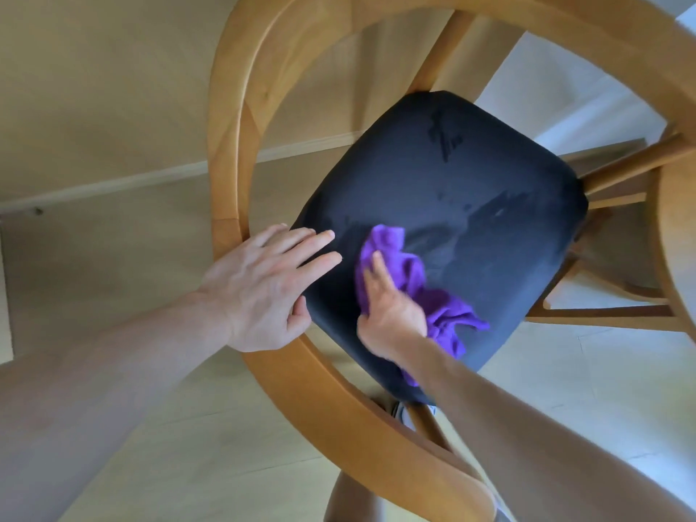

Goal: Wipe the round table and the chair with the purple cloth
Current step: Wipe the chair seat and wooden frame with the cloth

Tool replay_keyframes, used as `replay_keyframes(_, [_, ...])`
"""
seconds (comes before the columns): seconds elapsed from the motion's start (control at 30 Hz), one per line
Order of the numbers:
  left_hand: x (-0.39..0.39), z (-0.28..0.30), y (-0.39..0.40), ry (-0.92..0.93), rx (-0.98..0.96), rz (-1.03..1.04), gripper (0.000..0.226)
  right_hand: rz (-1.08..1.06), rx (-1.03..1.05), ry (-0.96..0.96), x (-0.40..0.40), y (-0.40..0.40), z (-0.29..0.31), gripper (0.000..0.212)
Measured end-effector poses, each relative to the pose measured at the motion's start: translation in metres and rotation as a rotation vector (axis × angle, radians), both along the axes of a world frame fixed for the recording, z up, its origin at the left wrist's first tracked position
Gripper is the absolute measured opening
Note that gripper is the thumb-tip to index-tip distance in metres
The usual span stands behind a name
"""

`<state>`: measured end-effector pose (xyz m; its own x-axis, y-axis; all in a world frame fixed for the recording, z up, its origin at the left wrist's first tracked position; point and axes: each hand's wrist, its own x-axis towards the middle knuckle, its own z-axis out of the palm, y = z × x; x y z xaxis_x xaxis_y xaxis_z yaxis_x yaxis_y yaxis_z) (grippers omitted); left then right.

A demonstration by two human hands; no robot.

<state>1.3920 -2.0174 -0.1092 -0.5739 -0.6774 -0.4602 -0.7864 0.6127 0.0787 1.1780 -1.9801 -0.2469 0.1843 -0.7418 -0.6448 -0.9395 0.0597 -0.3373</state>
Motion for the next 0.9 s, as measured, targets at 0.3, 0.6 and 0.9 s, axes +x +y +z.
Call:
replay_keyframes(0.3, [-0.002,-0.001,0.000,0.008,0.005,0.021,0.071,0.272,-0.082,0.150,-0.059,0.035,-0.006,0.080])
replay_keyframes(0.6, [-0.003,-0.002,0.001,-0.006,0.003,0.027,0.071,-0.003,-0.072,0.108,-0.014,0.040,-0.007,0.084])
replay_keyframes(0.9, [-0.003,-0.001,0.003,-0.027,0.009,0.056,0.072,0.671,-0.194,0.218,-0.077,0.022,-0.017,0.069])
